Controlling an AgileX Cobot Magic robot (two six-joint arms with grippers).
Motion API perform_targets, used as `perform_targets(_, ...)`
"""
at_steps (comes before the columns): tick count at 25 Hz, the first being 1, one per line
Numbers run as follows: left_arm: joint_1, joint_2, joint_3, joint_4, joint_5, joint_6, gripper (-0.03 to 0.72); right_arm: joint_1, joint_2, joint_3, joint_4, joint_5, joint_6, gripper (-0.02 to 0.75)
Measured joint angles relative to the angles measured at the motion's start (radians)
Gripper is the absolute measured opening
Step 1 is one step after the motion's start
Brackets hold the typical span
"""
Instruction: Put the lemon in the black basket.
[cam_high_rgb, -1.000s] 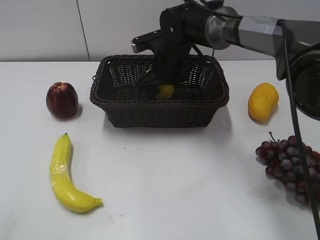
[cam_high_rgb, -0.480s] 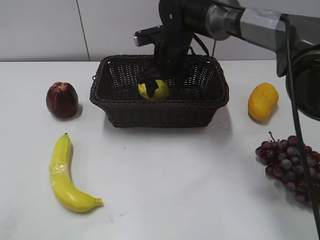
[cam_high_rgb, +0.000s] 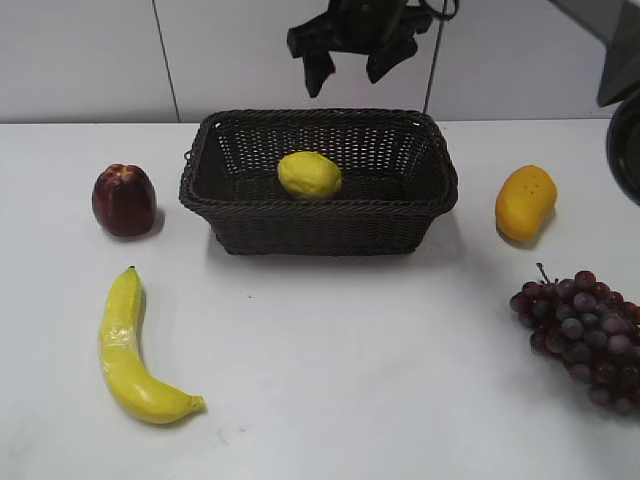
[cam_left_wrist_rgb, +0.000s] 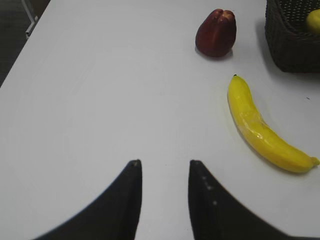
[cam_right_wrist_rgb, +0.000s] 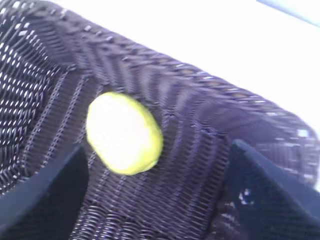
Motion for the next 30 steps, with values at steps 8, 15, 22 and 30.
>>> perform_targets(8,0.0,0.0,0.0,0.0,0.0,0.0,0.237,-0.121,-0.116,0.047,0.026,0.002,0.005,0.627)
perform_targets(15,0.0,0.0,0.0,0.0,0.0,0.0,0.237,-0.295,-0.269,0.287,0.025,0.001,-0.02,0.614)
perform_targets(22,0.0,0.0,0.0,0.0,0.0,0.0,0.237,-0.441,-0.459,0.619,0.023,0.0,-0.097,0.603)
perform_targets(30,0.0,0.0,0.0,0.0,0.0,0.0,0.237,-0.466,-0.81,1.108,0.031,-0.102,-0.138,0.594)
